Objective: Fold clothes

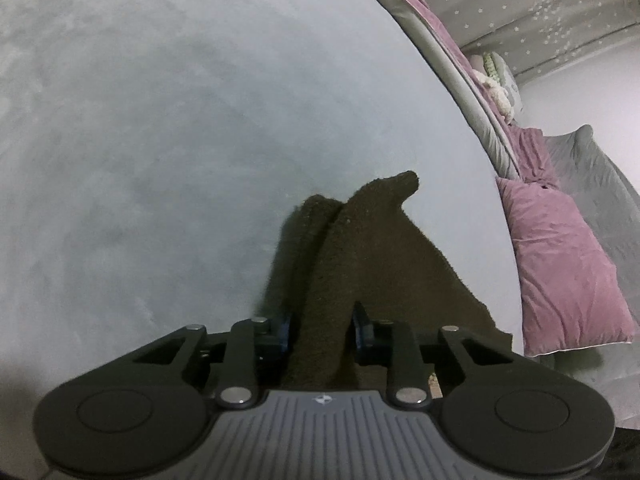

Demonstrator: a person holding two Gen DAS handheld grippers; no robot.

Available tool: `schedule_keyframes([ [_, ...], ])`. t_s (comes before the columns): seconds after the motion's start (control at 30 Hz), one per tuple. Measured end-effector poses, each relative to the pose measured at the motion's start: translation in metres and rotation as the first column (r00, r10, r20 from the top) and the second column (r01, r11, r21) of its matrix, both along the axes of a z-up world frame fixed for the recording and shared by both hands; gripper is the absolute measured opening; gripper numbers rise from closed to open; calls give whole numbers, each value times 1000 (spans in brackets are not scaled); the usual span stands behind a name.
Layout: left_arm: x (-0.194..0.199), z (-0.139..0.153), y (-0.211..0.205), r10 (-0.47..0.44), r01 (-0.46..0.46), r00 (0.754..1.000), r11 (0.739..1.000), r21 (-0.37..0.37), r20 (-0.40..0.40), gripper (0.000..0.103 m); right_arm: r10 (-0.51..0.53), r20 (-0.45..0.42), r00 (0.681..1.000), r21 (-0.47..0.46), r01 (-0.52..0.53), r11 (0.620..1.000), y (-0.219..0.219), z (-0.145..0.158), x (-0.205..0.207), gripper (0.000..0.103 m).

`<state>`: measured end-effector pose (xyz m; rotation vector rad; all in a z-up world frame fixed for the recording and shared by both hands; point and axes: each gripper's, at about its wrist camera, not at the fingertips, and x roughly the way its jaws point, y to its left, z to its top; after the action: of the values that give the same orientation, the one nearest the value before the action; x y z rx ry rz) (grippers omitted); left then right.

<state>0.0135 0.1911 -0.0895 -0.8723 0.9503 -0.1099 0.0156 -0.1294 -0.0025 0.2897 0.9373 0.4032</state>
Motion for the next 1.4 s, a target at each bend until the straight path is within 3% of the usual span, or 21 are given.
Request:
schedule_keyframes([
  [0.2, -1, 1, 4, -27, 27, 1000, 1000, -3, -3, 23, 23, -25, 999, -17, -23, 1000, -3, -7, -2, 30],
  [0.37, 0, -1, 13, -85, 85, 996, 996, -6, -24, 35, 23, -37, 999, -6, -23, 1000, -6, -9, -1, 30],
  [0.43, 0, -2, 17, -108, 108, 994, 994, -8, -32, 45, 21, -39, 999, 0, -21, 1000, -6, -9, 0, 30],
  [0.7, -2, -7, 17, -205, 203, 977, 978, -35, -56, 52, 12, -32, 999, -1, -12, 1000, -11, -4, 1, 32],
  [0.8, -3, -5, 8, -226, 226, 973, 974, 0, -49, 51, 14, -35, 999, -12, -14, 1000, -10, -4, 3, 32],
  [0.93, -9, 0, 5, -209, 209, 977, 978, 17, -35, 29, 17, -47, 999, -37, -19, 999, -4, -8, 7, 32],
  [1.0, -11, 3, 5, -193, 193, 981, 981, 5, -23, 23, 23, -47, 999, -55, -26, 998, 0, -10, 8, 32],
  [1.17, -22, 24, 1, -166, 166, 985, 986, -5, 49, 20, 36, -46, 998, -107, -41, 993, 9, -23, 15, 30],
  [1.4, -31, 55, -13, -160, 162, 982, 987, -11, 103, 19, 31, -29, 999, -101, -34, 994, 10, -32, 14, 30],
])
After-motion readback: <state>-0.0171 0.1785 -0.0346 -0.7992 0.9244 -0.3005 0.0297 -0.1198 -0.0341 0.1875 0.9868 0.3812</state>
